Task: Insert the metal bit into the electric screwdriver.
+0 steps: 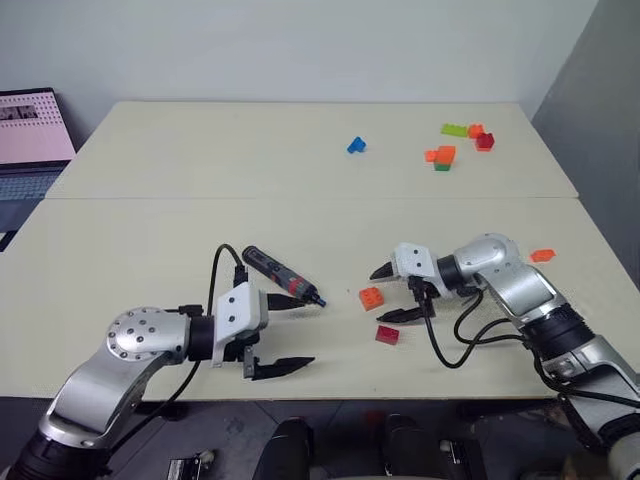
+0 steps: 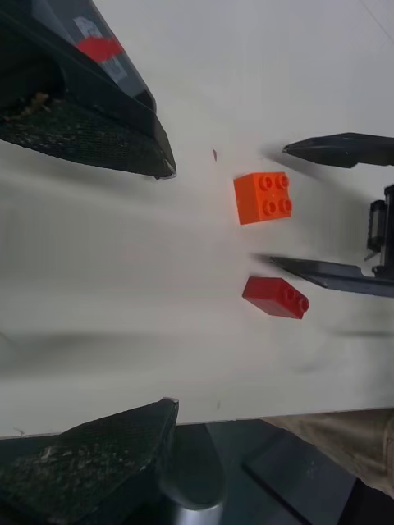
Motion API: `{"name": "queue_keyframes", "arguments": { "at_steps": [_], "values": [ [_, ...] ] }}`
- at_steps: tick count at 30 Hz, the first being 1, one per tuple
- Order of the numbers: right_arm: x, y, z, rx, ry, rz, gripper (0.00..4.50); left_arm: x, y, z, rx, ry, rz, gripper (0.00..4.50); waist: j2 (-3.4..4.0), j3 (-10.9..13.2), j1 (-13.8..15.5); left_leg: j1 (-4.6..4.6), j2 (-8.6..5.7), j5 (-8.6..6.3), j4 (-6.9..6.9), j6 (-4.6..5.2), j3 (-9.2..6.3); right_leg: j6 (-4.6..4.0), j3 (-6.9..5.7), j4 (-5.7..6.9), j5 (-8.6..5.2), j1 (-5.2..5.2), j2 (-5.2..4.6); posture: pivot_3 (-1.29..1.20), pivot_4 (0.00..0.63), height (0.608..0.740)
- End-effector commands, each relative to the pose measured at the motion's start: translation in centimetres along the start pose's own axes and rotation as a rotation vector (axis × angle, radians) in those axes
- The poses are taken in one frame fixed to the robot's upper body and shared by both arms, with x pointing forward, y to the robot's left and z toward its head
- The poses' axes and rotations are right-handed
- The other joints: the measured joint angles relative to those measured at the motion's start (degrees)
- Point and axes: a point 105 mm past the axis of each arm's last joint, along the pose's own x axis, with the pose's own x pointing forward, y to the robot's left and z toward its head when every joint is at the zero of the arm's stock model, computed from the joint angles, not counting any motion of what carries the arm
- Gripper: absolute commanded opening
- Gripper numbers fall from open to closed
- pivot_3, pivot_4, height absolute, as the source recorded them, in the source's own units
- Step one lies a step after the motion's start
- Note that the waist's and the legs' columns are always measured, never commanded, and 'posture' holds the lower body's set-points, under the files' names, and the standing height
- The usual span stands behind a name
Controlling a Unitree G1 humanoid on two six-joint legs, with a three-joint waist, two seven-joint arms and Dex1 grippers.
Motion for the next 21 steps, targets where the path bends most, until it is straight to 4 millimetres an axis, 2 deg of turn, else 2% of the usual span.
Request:
{"name": "queue_keyframes", "arguments": {
  "at_steps": [1, 9, 12, 17, 18, 21],
  "values": [
    [0.3, -0.7, 1.1, -0.065, -0.018, -0.009, 3.17, 0.2, -0.1, 0.8, 0.039, -0.026, 0.001, 4.5, 0.0, 0.0, 0.0, 0.0, 0.0, 0.0, 0.0, 0.0, 0.01, 0.0, 0.0, 0.0, 0.0, 0.0, 0.0, 0.0, 0.15, 0.74],
    [0.4, -0.8, 1.0, -0.082, -0.024, -0.024, 1.39, 0.4, -0.1, 0.8, 0.043, -0.041, 0.0, 4.5, 0.0, 0.0, 0.0, 0.01, -0.01, 0.0, 0.0, 0.0, 0.0, 0.0, 0.0, 0.02, 0.0, 0.0, 0.0, 0.0, 0.15, 0.74],
    [-0.3, -1.1, 1.9, -0.078, -0.06, -0.055, 1.39, 0.5, -0.1, 1.2, 0.048, -0.064, 0.001, 4.5, 0.0, 0.0, 0.0, 0.01, -0.01, 0.0, 0.0, 0.0, 0.0, 0.0, 0.01, 0.02, 0.0, 0.0, 0.0, 0.0, 0.15, 0.74],
    [-2.8, -1.6, 2.8, -0.057, -0.102, -0.163, 1.39, 1.0, 0.1, 1.7, 0.051, -0.094, 0.009, 4.5, 0.0, 0.0, 0.0, 0.01, -0.01, 0.0, 0.0, 0.0, -0.02, 0.0, 0.0, 0.02, 0.0, 0.0, 0.0, 0.0, 0.15, 0.74],
    [-3.7, -1.9, 2.7, -0.044, -0.11, -0.214, 1.39, 1.1, 0.2, 1.9, 0.049, -0.105, 0.013, 4.5, 0.0, 0.0, 0.2, 0.01, -0.02, 0.0, 0.0, 0.0, -0.01, 0.0, 0.0, 0.02, 0.0, 0.0, 0.0, 0.0, 0.15, 0.74],
    [-8.7, -3.3, 0.3, 0.037, -0.074, -0.491, 1.39, 1.9, 0.5, 2.9, 0.053, -0.162, 0.029, 4.5, 0.0, 0.0, 0.6, -0.05, -0.04, 0.0, 0.0, 0.0, -0.04, 0.0, -0.02, -0.01, 0.0, 0.02, -0.02, 0.0, 0.15, 0.74]
  ]
}}
